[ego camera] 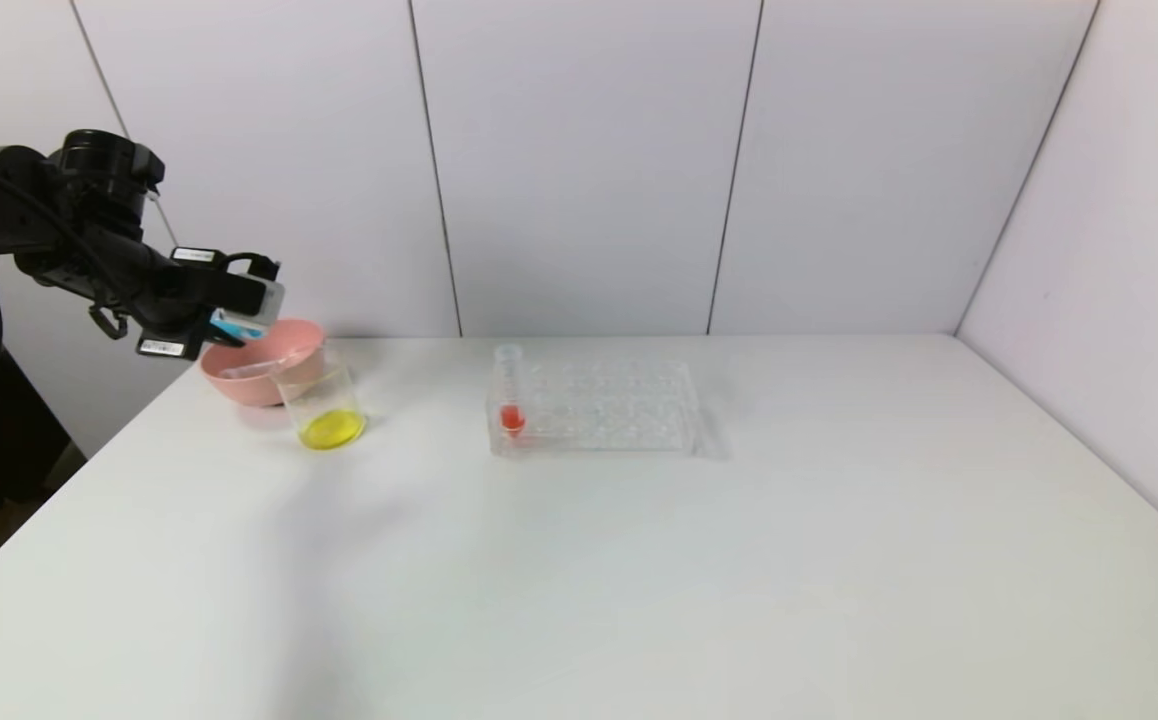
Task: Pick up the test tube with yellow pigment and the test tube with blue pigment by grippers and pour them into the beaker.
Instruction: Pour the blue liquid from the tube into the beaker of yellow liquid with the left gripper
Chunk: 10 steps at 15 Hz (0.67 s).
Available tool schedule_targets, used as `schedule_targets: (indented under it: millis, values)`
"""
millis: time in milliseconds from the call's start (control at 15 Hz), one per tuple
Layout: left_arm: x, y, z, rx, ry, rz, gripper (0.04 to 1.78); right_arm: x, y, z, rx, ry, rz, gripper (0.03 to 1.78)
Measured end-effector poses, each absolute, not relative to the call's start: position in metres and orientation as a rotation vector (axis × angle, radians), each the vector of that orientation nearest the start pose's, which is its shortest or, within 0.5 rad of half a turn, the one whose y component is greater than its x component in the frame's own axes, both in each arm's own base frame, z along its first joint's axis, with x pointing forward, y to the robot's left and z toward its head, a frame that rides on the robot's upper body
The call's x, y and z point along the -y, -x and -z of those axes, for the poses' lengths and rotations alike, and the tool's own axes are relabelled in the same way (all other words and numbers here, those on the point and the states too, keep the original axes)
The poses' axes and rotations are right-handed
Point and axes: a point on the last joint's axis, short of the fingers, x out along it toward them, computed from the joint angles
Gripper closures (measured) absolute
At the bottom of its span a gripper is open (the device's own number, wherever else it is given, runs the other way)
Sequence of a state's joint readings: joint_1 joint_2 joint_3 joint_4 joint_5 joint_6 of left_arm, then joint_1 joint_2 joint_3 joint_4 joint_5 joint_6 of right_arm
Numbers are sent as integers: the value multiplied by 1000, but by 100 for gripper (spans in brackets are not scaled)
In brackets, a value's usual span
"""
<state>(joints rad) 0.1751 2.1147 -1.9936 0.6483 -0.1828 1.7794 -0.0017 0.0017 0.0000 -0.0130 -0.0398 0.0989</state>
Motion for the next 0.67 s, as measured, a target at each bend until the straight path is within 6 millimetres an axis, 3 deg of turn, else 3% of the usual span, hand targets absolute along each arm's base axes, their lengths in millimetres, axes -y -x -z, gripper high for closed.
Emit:
schedule_targets:
  millis: [667]
  values:
    - [-64, -396, -239, -594, -1519, 712, 137, 1, 23, -77, 13, -99, 40, 10]
